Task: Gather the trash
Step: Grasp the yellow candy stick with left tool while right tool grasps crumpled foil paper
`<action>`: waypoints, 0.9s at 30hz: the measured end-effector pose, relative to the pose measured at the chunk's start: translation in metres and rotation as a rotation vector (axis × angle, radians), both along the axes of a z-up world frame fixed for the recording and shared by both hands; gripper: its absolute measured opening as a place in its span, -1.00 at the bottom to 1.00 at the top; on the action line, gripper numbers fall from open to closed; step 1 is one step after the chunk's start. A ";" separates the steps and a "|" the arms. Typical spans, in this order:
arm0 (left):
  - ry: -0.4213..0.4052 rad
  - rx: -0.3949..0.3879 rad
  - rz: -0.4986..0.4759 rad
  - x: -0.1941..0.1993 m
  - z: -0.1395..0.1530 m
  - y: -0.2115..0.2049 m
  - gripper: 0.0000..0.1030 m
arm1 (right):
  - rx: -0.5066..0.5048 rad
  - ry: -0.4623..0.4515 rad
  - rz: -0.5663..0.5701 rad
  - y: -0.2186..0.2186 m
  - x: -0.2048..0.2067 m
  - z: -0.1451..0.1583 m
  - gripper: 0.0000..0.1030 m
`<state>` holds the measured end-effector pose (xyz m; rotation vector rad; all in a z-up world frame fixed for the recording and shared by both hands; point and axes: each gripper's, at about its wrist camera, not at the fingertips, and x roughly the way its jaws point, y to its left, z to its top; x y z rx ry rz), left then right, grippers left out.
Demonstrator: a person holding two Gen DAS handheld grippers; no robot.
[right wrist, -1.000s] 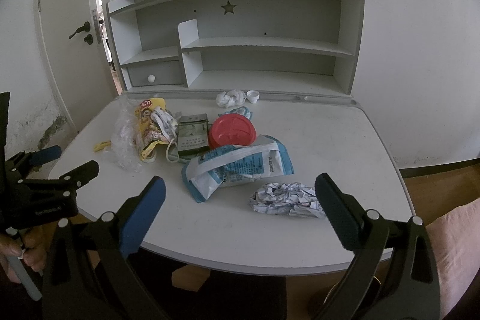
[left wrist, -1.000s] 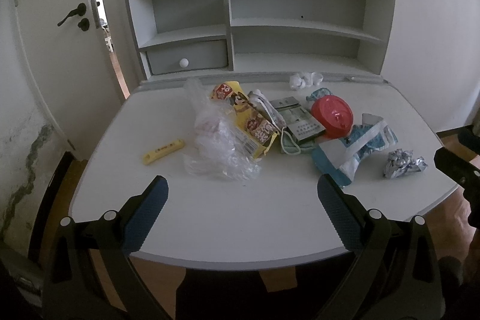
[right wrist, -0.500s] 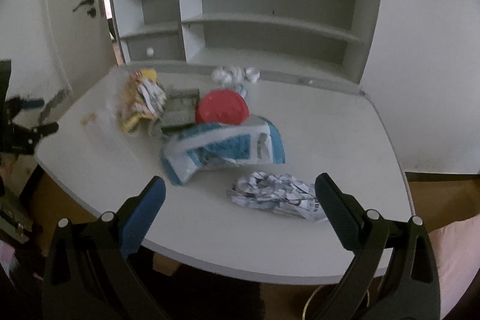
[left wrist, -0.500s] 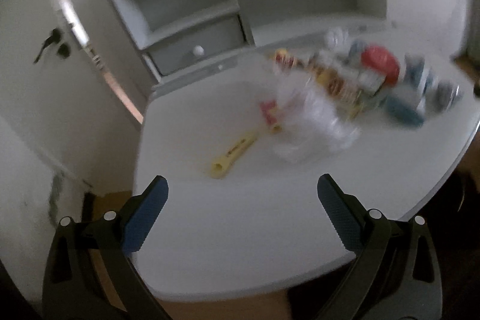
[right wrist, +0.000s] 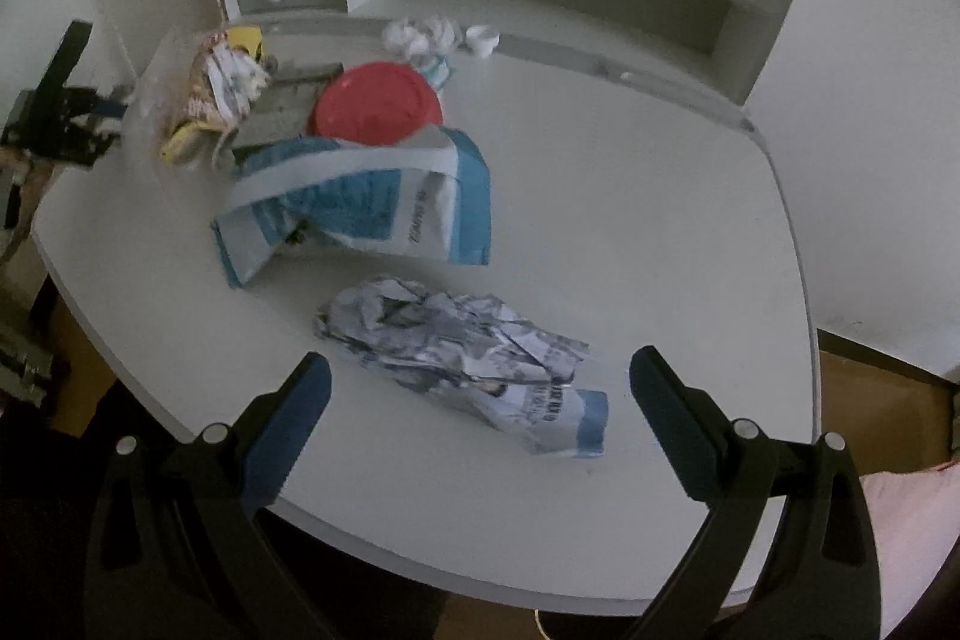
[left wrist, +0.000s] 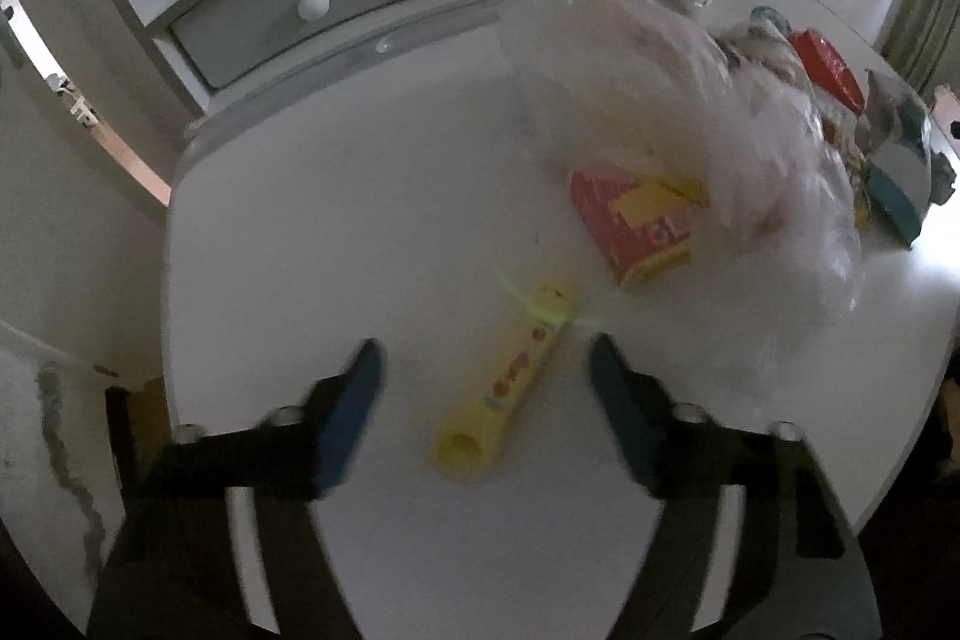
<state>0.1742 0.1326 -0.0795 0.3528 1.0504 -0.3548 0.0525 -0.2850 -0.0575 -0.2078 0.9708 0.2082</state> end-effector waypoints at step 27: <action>-0.203 -0.233 -0.213 -0.094 0.111 -0.183 -0.77 | 0.125 -0.048 -0.122 -0.071 -0.058 0.020 -0.56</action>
